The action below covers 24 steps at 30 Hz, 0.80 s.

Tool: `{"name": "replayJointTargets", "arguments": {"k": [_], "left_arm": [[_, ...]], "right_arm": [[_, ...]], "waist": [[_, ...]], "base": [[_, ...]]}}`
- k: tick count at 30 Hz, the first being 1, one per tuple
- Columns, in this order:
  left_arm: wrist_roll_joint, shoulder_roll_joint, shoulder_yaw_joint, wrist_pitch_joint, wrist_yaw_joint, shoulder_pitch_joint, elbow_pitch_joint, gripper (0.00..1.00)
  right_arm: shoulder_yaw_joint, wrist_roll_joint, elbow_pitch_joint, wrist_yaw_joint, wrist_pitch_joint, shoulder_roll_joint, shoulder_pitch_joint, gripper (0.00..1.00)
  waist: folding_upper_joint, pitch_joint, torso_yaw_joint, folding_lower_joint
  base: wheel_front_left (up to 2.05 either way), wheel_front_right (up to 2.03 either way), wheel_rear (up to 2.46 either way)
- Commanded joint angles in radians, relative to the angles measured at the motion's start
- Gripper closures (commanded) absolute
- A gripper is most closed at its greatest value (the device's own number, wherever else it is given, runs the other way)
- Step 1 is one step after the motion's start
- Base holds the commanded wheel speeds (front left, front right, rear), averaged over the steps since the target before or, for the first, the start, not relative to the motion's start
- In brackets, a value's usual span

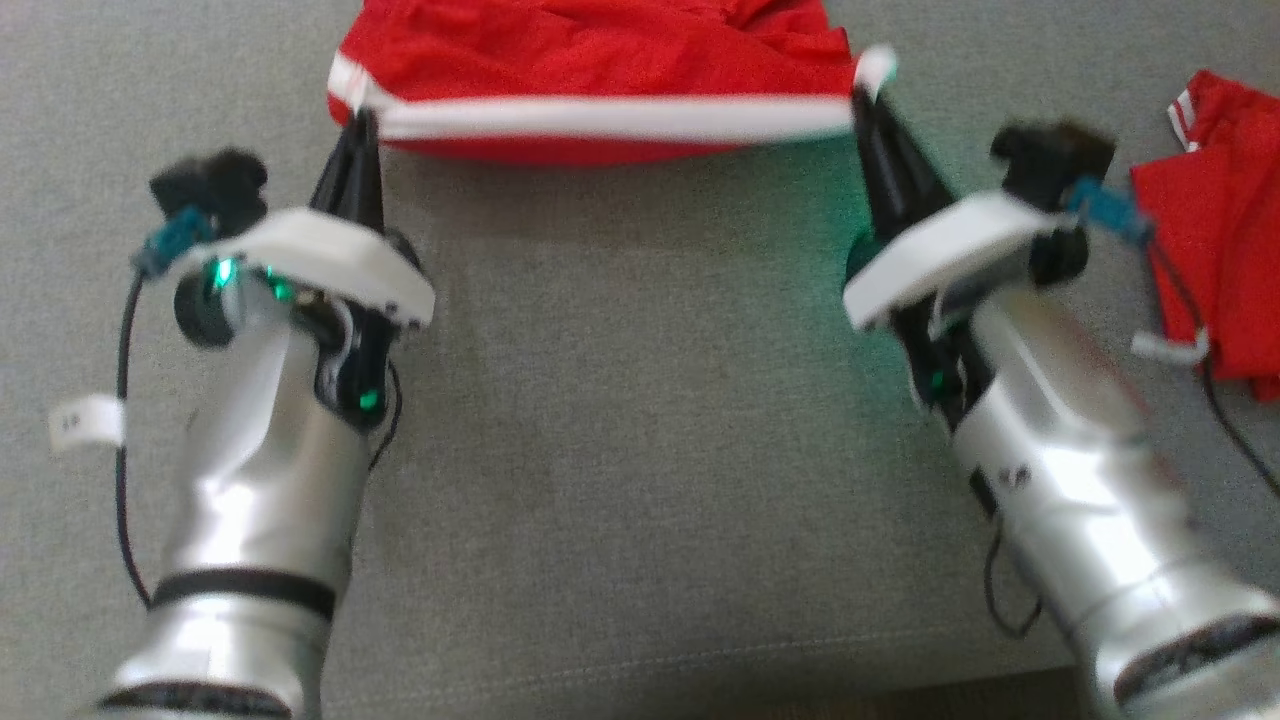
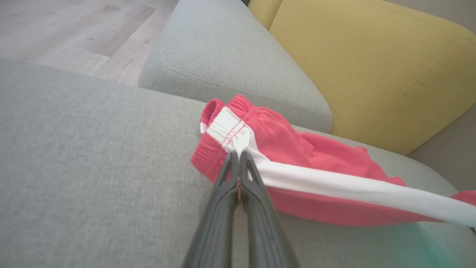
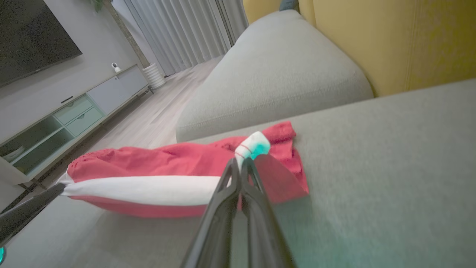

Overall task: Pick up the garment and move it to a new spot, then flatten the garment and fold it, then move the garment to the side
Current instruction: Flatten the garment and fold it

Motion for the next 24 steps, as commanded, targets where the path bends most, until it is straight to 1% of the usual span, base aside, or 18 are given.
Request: {"name": "replayJointTargets", "arguments": {"k": [1,4,8,9,15,20,24], "left_arm": [[-0.013,0.027,0.030,-0.005,-0.004,0.026,-0.060,1.00],[-0.017,0.027,0.021,-0.005,-0.012,0.124,-0.134,1.00],[0.003,0.027,0.007,-0.005,-0.018,0.268,-0.228,1.00],[0.003,0.027,0.007,-0.005,-0.018,0.268,-0.228,1.00],[0.021,0.027,-0.013,-0.005,-0.014,0.484,-0.390,1.00],[0.030,0.027,-0.034,-0.001,0.011,0.644,-0.504,1.00],[0.030,0.042,-0.032,0.044,0.051,0.757,-0.631,1.00]], "right_arm": [[0.013,0.014,-0.049,-0.001,-0.018,0.010,0.046,1.00],[0.011,0.017,-0.104,-0.001,-0.021,-0.009,0.141,1.00],[-0.054,-0.012,-0.236,-0.001,-0.021,-0.034,0.283,1.00],[-0.054,-0.012,-0.236,-0.001,-0.021,-0.034,0.283,1.00],[-0.119,-0.073,-0.441,-0.001,-0.013,-0.056,0.534,1.00],[-0.192,-0.120,-0.606,-0.001,0.076,-0.055,0.719,1.00],[-0.258,-0.158,-0.752,-0.001,0.175,-0.034,0.855,1.00]], "waist": [[0.0000,-0.002,-0.003,-0.0001],[0.0000,-0.010,-0.004,-0.0001],[0.0000,-0.038,0.003,-0.0001],[0.0000,-0.038,0.003,-0.0001],[0.0000,-0.102,0.011,-0.0001],[0.0000,-0.152,0.013,-0.0001],[0.0000,-0.184,0.012,-0.0001]], "base": [[0.00,0.00,0.00],[0.00,0.00,0.00],[0.00,0.00,0.00],[0.00,0.00,0.00],[0.00,0.00,0.00],[0.00,0.00,0.00],[0.00,0.00,0.00]]}}
